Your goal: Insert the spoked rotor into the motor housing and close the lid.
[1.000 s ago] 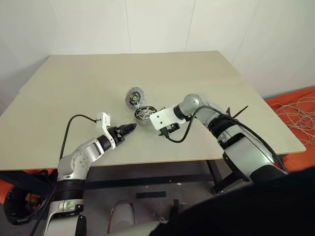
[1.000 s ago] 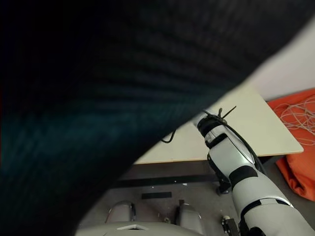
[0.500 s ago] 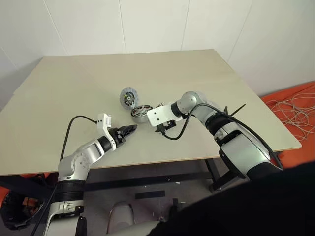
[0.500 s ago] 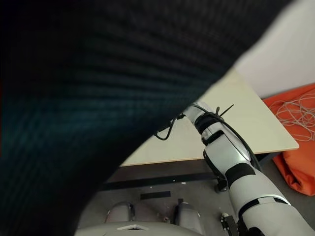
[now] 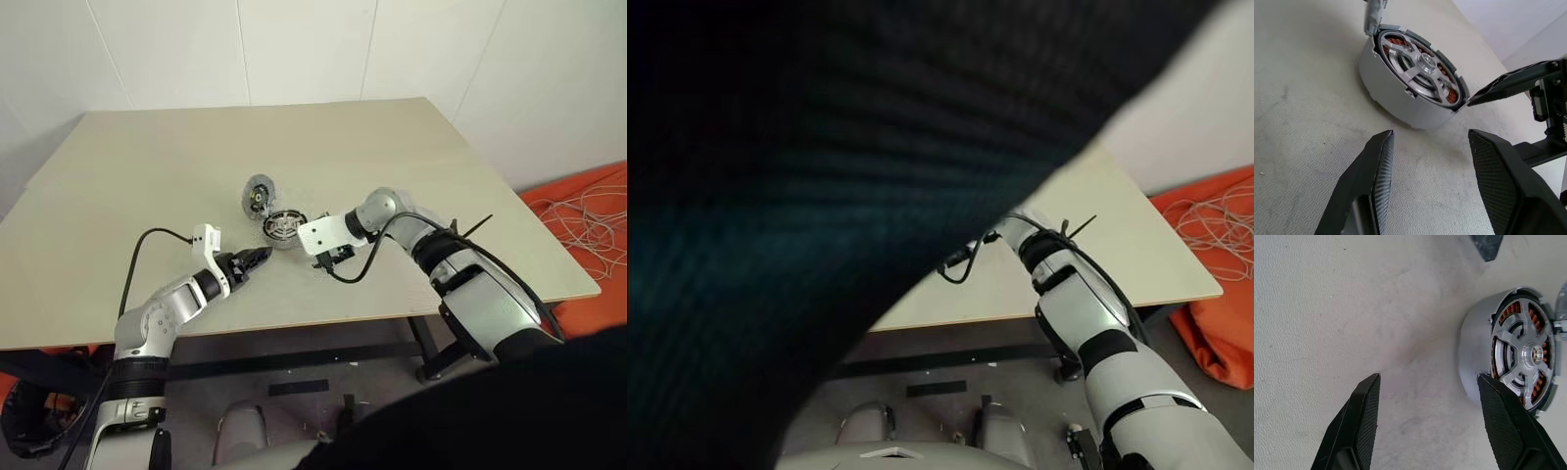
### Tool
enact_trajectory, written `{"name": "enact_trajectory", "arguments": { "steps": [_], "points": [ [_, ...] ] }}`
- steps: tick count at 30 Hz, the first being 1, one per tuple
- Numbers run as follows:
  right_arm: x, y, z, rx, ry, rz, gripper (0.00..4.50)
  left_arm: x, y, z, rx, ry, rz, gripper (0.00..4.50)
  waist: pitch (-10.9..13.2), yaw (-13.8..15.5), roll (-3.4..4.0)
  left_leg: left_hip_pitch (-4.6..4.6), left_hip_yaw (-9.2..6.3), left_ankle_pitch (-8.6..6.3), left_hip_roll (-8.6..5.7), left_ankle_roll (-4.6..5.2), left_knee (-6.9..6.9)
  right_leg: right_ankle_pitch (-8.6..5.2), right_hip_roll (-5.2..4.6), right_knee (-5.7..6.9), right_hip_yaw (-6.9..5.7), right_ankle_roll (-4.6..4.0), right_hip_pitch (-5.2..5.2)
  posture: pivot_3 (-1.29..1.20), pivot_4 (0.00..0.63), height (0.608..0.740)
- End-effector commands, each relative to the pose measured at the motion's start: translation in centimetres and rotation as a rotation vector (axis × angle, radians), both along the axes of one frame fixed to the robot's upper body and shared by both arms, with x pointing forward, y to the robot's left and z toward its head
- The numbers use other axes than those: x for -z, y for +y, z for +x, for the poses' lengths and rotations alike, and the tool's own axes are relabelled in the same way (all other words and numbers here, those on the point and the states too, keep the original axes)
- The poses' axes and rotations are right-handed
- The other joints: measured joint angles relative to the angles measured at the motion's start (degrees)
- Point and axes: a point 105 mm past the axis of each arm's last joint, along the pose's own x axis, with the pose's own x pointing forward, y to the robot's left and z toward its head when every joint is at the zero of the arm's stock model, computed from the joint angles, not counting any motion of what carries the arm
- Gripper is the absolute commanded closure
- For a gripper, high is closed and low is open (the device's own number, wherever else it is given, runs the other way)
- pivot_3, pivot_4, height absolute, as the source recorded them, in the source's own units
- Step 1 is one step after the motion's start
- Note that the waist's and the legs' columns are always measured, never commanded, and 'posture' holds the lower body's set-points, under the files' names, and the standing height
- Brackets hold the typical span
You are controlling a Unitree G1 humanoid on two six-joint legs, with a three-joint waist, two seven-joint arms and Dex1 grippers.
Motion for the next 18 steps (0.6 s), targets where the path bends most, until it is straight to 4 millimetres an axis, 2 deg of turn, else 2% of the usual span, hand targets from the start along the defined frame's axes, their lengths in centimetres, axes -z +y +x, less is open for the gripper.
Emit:
{"name": "enact_trajectory", "arguments": {
  "steps": [1, 7, 18],
  "points": [
    [-1.1, 0.0, 0.3, 0.002, -0.043, 0.036, 0.93, -1.3, 0.3, 0.6, 0.000, -0.051, 0.001, 1.95, 0.0, 0.0, 0.00, 0.00, 0.00, 0.00, 0.00, 0.00, 0.00, 0.00, 0.00, 0.00, 0.00, 0.00, -0.01, 0.00, 0.000, 0.740],
    [-1.0, -0.4, 0.2, 0.008, -0.051, 0.035, 0.93, -1.4, 0.3, 0.6, 0.006, -0.052, 0.006, 1.95, 0.0, 0.1, 0.00, 0.00, 0.00, 0.00, -0.01, 0.00, 0.00, 0.00, 0.00, 0.00, 0.00, 0.00, 0.00, 0.00, 0.000, 0.740],
    [-3.5, 0.7, 2.0, 0.043, -0.156, 0.050, 0.93, -1.2, 0.2, 0.3, 0.003, -0.046, 0.001, 1.95, 0.0, 0.0, 0.00, 0.01, 0.00, 0.00, 0.00, 0.00, 0.00, 0.00, 0.00, 0.01, 0.00, 0.00, -0.01, 0.00, 0.000, 0.740]
  ]
}}
